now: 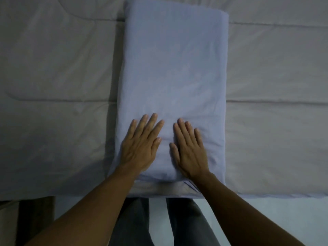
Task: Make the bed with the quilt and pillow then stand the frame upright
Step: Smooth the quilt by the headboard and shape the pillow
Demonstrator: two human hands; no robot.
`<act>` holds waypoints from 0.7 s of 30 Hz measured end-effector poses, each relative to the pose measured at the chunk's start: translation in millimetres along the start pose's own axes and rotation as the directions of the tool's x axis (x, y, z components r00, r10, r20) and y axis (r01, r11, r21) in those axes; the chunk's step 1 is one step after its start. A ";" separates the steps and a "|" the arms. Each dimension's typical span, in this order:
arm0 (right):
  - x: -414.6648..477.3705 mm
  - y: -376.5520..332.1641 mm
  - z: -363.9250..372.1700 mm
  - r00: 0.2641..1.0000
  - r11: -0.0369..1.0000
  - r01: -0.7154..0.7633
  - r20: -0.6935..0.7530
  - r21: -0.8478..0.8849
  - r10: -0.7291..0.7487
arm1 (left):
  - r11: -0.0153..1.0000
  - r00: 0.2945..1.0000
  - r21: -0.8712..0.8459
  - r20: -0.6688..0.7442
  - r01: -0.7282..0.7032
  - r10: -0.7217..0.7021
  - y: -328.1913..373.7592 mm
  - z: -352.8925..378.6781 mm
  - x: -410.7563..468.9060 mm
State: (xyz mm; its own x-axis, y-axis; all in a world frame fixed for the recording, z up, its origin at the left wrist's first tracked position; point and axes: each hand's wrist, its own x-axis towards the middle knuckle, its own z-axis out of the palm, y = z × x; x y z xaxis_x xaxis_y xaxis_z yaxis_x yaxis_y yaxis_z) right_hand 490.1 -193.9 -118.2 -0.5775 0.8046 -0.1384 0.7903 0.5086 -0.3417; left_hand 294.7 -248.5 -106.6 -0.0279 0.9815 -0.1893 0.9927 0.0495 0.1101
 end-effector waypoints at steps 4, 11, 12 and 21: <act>-16.1 40.7 -4.3 0.982 0.966 -0.189 -0.041 -0.178 0.184 | 0.882 0.882 -0.049 -0.041 0.468 -0.470 -38.0 13.9 -5.5; 40.3 4.2 -40.3 0.935 0.951 -0.309 -0.175 0.027 0.309 | 0.938 0.914 -0.163 -0.224 0.306 -0.337 -12.2 -29.8 45.1; 54.3 0.3 -36.8 0.963 0.974 -0.222 -0.147 0.037 0.225 | 0.964 0.947 -0.145 -0.201 0.225 -0.251 -0.9 -26.7 54.0; 57.6 62.1 -42.1 0.946 0.950 -0.303 -0.142 -0.075 0.291 | 0.942 0.929 -0.087 -0.160 0.324 -0.335 -15.3 -23.6 83.6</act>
State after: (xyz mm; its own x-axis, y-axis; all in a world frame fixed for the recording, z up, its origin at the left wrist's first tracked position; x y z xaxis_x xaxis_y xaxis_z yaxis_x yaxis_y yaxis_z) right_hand 514.6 -103.0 -108.2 -0.2878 0.9526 -0.0984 0.9412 0.2624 -0.2127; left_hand 274.4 -162.8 -101.0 -0.3770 0.9245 -0.0566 0.9157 0.3812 0.1273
